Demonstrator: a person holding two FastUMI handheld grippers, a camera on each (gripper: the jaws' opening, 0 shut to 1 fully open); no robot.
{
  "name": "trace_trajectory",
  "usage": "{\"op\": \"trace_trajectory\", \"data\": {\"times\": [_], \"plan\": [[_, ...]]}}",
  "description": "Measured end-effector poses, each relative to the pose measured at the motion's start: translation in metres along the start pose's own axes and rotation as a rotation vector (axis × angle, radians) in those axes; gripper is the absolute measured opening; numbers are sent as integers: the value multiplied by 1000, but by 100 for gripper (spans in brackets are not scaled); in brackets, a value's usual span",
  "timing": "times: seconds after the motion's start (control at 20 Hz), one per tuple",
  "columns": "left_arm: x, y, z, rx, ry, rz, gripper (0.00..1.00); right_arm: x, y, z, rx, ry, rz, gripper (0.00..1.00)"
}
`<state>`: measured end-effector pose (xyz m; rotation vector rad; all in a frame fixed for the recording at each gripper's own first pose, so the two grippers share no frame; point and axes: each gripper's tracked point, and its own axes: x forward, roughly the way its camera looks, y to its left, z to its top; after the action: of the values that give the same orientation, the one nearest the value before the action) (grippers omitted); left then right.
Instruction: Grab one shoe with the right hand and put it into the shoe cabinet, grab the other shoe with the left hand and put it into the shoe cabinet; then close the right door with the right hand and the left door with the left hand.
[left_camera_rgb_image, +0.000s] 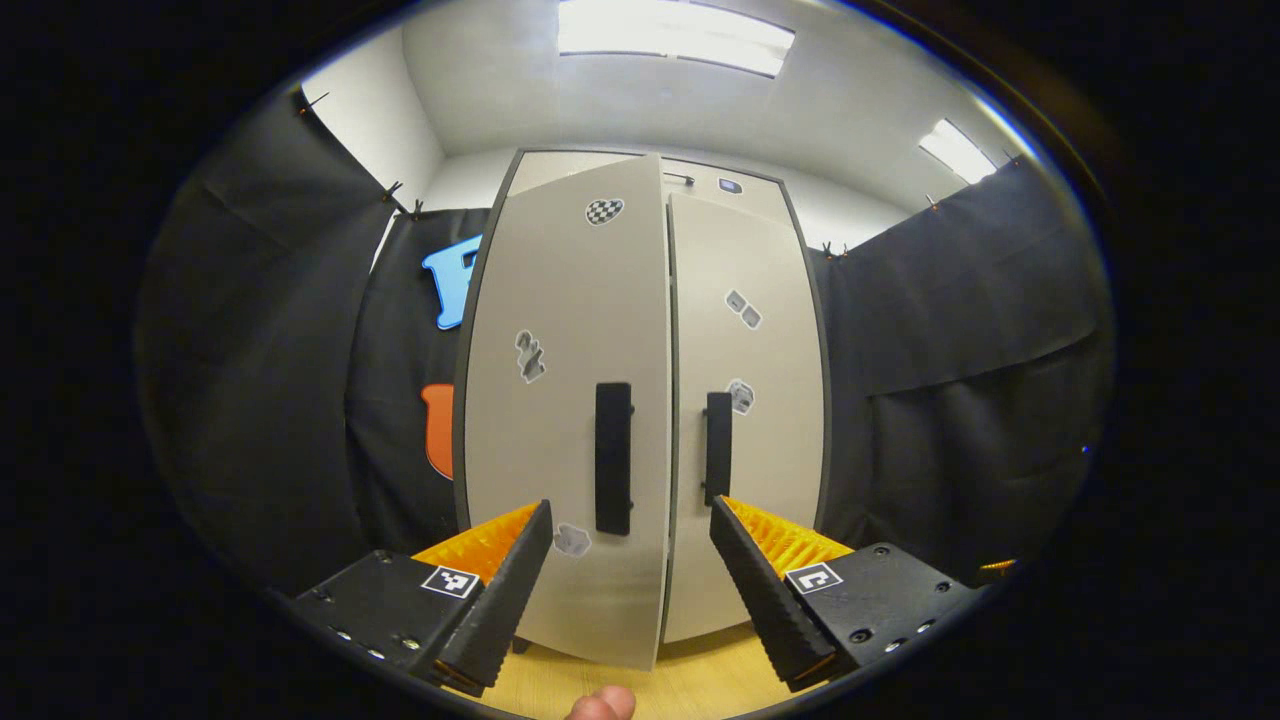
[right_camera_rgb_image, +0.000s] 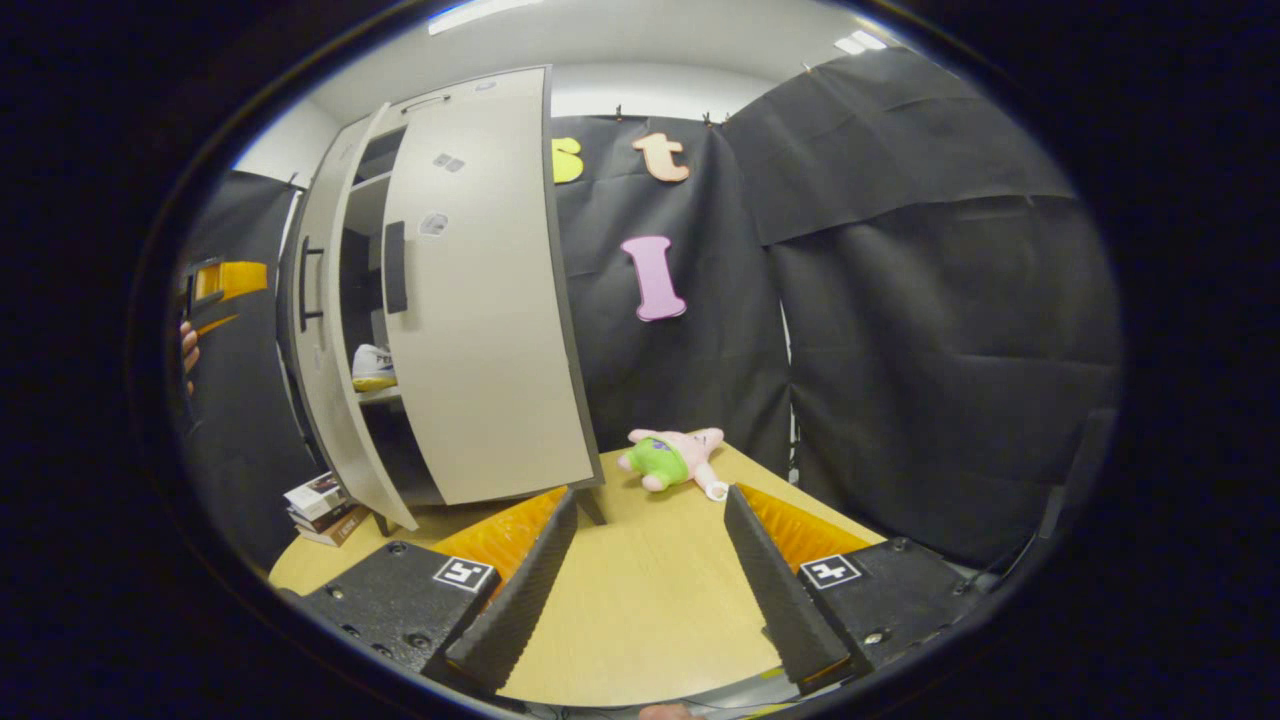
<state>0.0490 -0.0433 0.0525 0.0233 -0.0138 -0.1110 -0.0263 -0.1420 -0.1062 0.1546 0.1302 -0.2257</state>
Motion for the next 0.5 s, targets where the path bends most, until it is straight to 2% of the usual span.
{"op": "trace_trajectory", "data": {"times": [0.15, 0.2, 0.25, 0.4, 0.5], "plan": [[-28, -2, -29, -3, 31, 33, 95, -2, 13, 1, -19, -7, 36, 96], [-37, -3, -39, 1, 37, 42, 100, -1, 19, 1, -20, -7, 51, 96], [-43, -5, -48, 12, 42, 43, 95, -1, 25, 1, -22, -5, 66, 96], [-62, -1, -79, 48, 89, 72, 95, -4, 42, 6, -44, -21, 108, 96], [-74, -2, -99, 35, 121, 91, 95, -4, 53, 8, -59, -32, 132, 96]]}}
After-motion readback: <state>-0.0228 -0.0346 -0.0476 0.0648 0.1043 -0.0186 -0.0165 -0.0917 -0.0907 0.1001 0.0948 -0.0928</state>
